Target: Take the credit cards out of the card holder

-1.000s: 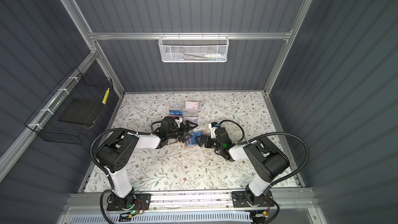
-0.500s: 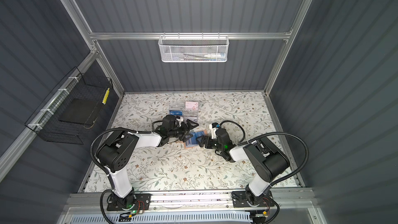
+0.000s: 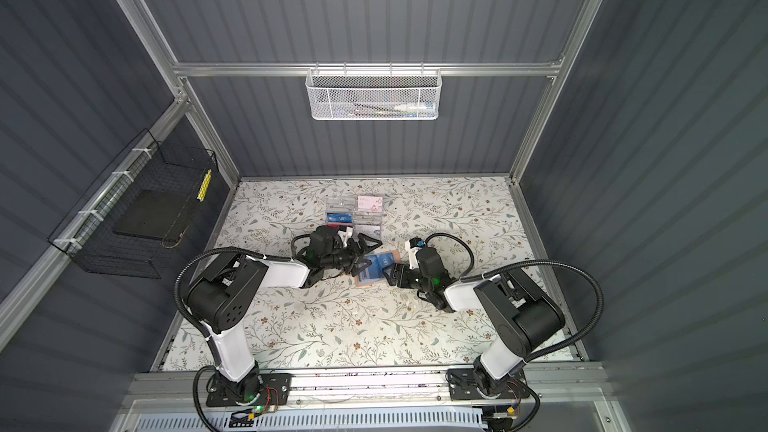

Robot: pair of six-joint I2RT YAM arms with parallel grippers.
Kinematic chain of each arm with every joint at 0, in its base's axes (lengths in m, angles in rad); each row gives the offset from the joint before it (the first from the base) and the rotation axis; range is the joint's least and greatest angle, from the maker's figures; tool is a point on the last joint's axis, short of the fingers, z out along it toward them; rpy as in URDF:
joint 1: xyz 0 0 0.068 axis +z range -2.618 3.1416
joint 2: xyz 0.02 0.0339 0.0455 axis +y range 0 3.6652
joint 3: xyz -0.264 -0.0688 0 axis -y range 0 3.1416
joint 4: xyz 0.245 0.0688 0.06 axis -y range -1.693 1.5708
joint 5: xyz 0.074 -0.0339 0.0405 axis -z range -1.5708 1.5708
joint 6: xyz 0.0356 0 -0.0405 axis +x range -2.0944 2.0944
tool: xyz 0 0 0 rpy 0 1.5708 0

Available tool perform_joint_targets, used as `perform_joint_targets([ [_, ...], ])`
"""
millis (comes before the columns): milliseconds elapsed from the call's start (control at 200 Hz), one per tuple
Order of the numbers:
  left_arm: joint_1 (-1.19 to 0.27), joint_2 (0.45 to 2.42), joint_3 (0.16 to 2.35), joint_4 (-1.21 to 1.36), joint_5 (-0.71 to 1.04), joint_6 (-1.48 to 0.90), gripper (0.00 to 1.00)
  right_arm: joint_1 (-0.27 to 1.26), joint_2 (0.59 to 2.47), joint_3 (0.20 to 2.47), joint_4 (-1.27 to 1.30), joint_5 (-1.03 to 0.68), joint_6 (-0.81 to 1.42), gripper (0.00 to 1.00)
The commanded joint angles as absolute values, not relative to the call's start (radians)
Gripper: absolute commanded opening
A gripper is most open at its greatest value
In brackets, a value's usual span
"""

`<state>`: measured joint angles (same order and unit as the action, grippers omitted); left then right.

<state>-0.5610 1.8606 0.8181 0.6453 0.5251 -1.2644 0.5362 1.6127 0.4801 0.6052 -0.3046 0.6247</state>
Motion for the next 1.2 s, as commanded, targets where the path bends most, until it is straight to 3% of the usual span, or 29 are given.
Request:
perform_joint_targets([
  [0, -0.535, 1.876, 0.760, 0.528, 0.521, -1.240, 1.00, 0.534, 1.642, 0.487, 0.578, -0.326, 0.624, 0.76],
  [390, -0.517, 1.887, 0.729, 0.548, 0.534, -1.223, 1.00, 0.534, 1.700, 0.504, 0.665, -0.421, 0.678, 0.54],
  [1196, -0.535, 1.888, 0.768, 0.567, 0.578, -1.220, 1.00, 0.546, 1.762, 0.573, 0.635, -0.419, 0.695, 0.32],
])
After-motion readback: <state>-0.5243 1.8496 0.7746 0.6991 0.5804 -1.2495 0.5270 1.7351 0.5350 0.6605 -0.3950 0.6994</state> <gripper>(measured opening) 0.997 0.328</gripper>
